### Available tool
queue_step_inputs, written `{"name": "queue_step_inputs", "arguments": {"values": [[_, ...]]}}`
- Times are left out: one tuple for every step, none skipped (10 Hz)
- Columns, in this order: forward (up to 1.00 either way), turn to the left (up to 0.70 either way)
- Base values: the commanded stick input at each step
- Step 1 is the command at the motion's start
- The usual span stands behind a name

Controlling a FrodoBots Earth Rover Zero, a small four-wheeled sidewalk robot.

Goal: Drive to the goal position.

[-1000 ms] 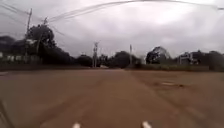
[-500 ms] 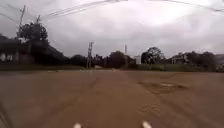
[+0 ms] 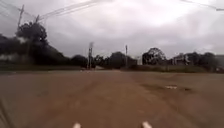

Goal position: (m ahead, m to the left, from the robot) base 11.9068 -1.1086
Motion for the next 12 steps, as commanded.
{"name": "queue_step_inputs", "arguments": {"values": [[0.7, -0.34], [0.7, -0.18], [0.7, 0.17], [0.7, 0.12], [0.7, 0.1], [0.7, 0.09], [0.7, 0.11], [0.7, 0.09], [0.7, 0.08], [0.7, 0.04], [0.7, 0.04], [0.7, 0.12]]}}
